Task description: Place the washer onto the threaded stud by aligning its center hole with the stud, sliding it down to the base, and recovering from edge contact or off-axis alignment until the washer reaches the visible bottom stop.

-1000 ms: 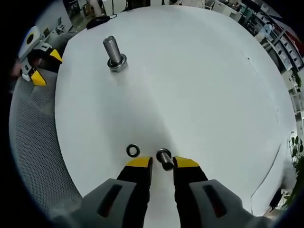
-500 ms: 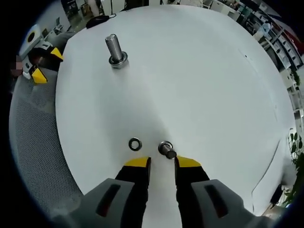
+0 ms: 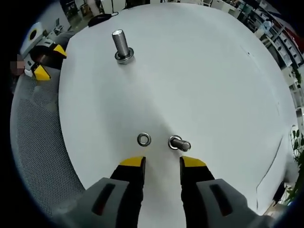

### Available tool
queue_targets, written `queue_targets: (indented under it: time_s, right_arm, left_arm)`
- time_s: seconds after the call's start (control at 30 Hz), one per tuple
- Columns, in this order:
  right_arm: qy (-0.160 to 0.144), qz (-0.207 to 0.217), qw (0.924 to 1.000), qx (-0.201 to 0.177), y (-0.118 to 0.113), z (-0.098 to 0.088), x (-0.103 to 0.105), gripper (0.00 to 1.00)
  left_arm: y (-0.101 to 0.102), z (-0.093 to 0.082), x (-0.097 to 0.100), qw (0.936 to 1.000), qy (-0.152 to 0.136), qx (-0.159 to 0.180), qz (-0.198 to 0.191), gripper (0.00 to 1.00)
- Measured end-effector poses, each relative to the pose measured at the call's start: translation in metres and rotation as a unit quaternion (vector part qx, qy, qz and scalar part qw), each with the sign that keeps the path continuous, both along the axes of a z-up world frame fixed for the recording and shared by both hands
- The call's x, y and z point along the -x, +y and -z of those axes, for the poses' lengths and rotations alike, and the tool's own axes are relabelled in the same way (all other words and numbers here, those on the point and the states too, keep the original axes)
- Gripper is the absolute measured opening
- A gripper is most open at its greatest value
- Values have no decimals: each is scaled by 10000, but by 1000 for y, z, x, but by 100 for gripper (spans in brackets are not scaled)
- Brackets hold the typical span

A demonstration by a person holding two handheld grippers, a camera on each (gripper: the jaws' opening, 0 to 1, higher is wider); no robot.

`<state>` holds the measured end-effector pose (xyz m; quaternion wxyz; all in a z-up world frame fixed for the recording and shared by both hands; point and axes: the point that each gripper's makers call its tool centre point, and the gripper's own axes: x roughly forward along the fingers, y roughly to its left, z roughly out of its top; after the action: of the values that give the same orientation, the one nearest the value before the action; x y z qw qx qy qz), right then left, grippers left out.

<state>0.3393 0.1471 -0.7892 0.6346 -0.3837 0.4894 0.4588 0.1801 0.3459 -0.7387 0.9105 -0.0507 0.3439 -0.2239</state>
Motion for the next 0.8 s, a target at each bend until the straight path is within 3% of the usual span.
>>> queue_targets:
  time_s: [0.8]
  right_arm:
    - [202,227,9992,-273,25,8,23,35]
  left_arm:
    - [0,-1,-1,10000,-37,35,-26,34]
